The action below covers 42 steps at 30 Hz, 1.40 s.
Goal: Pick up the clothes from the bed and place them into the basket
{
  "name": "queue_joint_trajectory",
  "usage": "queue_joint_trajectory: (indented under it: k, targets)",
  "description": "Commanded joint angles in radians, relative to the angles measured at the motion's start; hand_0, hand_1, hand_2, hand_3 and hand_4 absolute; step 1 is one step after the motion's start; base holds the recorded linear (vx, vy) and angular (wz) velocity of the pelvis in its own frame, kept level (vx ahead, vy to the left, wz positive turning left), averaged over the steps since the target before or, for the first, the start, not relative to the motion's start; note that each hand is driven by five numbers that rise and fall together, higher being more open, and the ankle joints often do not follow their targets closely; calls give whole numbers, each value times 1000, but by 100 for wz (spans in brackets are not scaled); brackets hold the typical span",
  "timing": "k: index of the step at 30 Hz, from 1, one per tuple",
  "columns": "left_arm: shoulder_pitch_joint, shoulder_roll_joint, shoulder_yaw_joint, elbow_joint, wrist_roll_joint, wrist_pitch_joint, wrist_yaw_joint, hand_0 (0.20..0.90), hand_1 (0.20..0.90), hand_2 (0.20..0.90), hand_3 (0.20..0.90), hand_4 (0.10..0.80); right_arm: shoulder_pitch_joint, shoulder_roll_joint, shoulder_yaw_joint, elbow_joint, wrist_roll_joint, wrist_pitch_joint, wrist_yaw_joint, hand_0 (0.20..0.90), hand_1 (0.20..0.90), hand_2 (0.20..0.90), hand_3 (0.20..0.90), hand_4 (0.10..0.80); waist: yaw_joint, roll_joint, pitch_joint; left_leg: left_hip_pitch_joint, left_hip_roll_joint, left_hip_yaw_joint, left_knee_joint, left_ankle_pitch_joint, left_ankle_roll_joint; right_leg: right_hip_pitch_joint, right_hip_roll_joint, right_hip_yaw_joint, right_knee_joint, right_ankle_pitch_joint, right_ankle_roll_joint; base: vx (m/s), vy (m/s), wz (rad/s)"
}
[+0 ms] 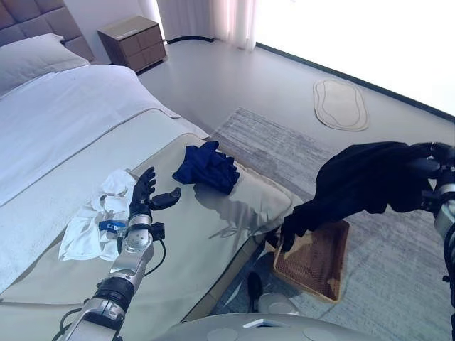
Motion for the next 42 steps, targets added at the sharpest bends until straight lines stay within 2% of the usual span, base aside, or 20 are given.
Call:
queue_joint_trajectory:
  k: [1,6,11,20,33,39,40,42]
  targets:
    - [-81,58,43,-99,37,-102,43,900,900,900,900,800,-76,-53,-114,52,-99,-95,-84,300,300,300,200,100,-5,-11,-36,0,24,-63,42,-75,-2,56,-6,-9,50,-85,39,0,0,0]
    - [-62,58,47,-135,43,-86,57,900,900,900,900,800,-2,11,-112,119,-177,-94,-172,300,300,300,200,100,-15,13,-25,5,24,-55,43,-79,-2,52,-8,-3,49,-83,36,0,0,0]
    - [-57,61,40,-139,43,-80,46,900,900,900,900,800,5,22,-113,150,-188,-93,-183,300,300,300,200,100,-18,28,-17,5,25,-53,49,-86,-5,48,-11,0,49,-82,35,-3,-15,-3]
    - [-63,42,5,-142,30,-64,27,900,900,900,900,800,-15,5,-68,182,-212,-95,-109,300,300,300,200,100,-18,51,-5,-9,20,-51,56,-90,-12,27,-16,3,49,-81,32,-4,-6,-6]
    - [-92,20,-54,-137,26,-58,10,900,900,900,900,800,-119,57,66,313,-267,-89,-57,300,300,300,200,100,11,82,25,-31,16,-60,60,-87,-17,12,-29,-12,46,-81,27,-9,-5,0]
    - [-97,17,-70,-135,23,-60,-3,900,900,900,900,800,-164,75,115,395,-287,-113,-37,300,300,300,200,100,29,93,28,-35,13,-72,57,-83,-18,17,-32,-22,41,-81,24,0,0,0]
    - [-96,18,-71,-136,21,-60,-8,900,900,900,900,800,-168,80,124,408,-293,-114,-42,900,900,900,900,800,35,95,28,-34,13,-74,56,-81,-19,20,-34,-26,39,-80,25,8,-12,3]
    - [-98,20,-73,-135,19,-57,-12,900,900,900,900,800,-167,89,130,415,-290,-108,-45,900,900,900,900,800,38,97,27,-34,11,-78,54,-79,-19,23,-34,-28,39,-81,25,12,-13,5]
